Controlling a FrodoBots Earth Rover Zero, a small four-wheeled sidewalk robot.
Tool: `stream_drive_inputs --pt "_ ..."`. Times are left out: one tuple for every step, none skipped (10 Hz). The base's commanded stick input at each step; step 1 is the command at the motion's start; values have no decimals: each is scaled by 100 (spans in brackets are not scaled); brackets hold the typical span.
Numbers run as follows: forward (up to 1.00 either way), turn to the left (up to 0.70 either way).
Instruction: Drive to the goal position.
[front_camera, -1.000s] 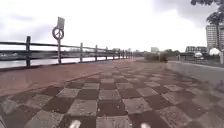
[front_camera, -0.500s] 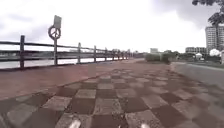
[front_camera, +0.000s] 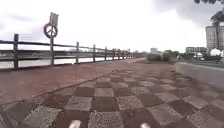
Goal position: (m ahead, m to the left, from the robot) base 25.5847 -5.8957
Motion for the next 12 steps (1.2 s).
stream_drive_inputs --pt "70 -33" --pt "70 -21" --pt "70 -8" --pt "70 0" --pt "70 -1" --pt "70 -6" --pt "70 -21" --pt "70 -34" --pt "70 -35" --pt "70 -10" --pt "70 0" --pt "70 0"
